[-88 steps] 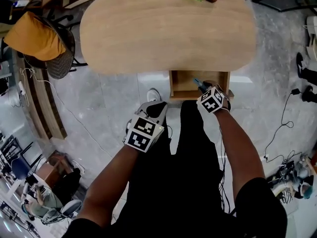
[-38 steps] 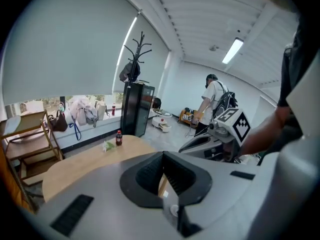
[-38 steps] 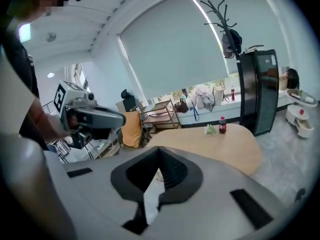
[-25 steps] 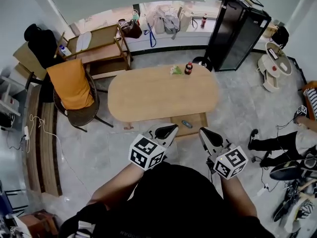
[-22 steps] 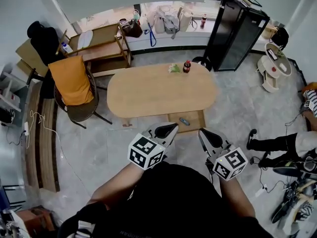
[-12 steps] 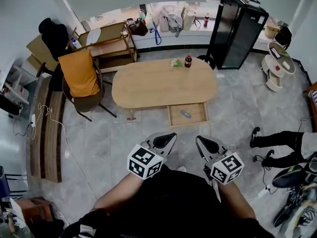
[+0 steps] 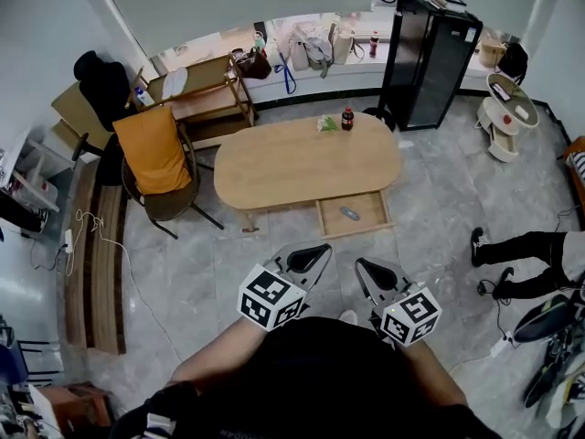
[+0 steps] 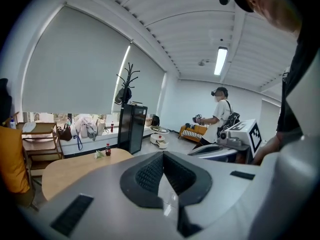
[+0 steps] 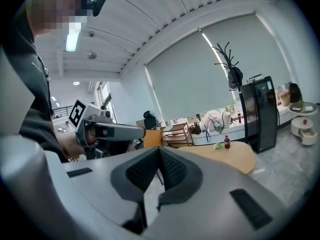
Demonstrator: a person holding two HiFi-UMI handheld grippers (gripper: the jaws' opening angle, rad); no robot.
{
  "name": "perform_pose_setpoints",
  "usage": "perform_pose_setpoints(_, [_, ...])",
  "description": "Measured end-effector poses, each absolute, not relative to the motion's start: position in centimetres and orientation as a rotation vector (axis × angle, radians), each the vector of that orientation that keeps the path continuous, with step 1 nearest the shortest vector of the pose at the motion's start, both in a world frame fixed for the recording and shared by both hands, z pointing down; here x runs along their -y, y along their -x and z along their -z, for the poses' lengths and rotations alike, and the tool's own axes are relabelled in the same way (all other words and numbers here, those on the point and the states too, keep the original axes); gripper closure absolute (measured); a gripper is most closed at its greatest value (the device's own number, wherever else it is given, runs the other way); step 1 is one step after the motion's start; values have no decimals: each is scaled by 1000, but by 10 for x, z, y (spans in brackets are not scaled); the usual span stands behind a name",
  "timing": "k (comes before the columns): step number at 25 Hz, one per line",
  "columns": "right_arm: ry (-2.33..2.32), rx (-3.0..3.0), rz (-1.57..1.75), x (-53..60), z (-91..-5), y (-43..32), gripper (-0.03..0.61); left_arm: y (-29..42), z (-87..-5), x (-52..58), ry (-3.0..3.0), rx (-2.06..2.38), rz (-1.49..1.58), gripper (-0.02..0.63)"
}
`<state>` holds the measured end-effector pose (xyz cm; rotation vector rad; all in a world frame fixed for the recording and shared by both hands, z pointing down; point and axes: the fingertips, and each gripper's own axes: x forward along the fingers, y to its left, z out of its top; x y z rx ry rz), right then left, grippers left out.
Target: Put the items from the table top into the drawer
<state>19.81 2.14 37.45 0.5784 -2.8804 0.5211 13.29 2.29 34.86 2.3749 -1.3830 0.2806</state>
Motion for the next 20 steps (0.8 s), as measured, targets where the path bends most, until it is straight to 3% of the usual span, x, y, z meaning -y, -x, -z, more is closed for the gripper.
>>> perform_pose_setpoints(9, [-696, 2842, -528, -35, -369, -133, 575, -70, -363, -51, -2374, 1283, -321, 612])
perform_pose_setpoints(20, [-772, 2763, -537, -53, -382, -128, 575, -52, -367, -54, -2409, 1230, -300, 612])
